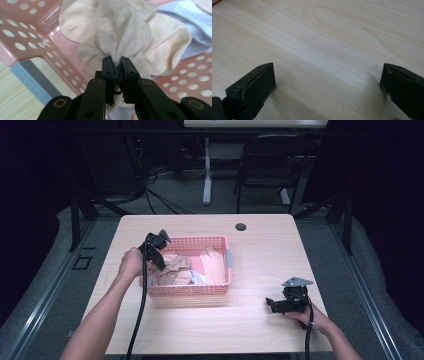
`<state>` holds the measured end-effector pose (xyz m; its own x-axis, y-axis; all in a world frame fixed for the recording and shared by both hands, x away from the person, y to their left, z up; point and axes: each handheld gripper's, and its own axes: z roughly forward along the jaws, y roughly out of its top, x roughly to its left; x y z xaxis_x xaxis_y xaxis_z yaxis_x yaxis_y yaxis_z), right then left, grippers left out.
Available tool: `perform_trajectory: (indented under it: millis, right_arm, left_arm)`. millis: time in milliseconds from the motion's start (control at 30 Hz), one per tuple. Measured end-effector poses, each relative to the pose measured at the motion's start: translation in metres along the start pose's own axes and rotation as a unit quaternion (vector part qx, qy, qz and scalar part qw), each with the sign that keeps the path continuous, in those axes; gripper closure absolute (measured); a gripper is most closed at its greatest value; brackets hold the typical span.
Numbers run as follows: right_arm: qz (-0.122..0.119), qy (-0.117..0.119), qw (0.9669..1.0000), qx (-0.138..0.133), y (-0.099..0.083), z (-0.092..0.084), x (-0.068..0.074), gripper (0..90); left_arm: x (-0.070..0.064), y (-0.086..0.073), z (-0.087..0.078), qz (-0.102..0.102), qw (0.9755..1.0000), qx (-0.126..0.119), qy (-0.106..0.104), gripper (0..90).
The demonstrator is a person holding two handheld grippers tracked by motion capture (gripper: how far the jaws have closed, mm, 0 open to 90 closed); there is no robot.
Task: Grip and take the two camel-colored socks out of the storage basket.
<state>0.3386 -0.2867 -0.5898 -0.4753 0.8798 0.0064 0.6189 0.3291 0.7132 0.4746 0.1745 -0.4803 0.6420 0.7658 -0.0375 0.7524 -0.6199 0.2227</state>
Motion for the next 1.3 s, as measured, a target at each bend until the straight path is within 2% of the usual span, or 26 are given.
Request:
perform_trajectory:
  millis: [267,767,1033,1300]
  right_arm:
    - [0.000,0.000,1.0000,0.000,0.000,0.000,0.000,0.0]
    - [0.000,0.000,1.0000,0.000,0.000,0.000,0.000,0.0]
    - [-0.001,-0.001,1.0000,0.001,0.000,0.000,0.000,0.0]
    - [-0.001,-0.001,1.0000,0.001,0.000,0.000,0.000,0.0]
  left_arm:
    - [-0.002,-0.001,-0.018,0.010,0.9998,-0.012,0.011,82.4]
    - [-0.001,0.004,-0.052,0.015,0.9991,-0.032,0.023,83.0]
    - [-0.005,0.008,-0.072,0.023,0.9984,-0.044,0.025,83.0]
    - [-0.007,0.013,-0.085,0.030,0.9981,-0.049,0.023,82.9]
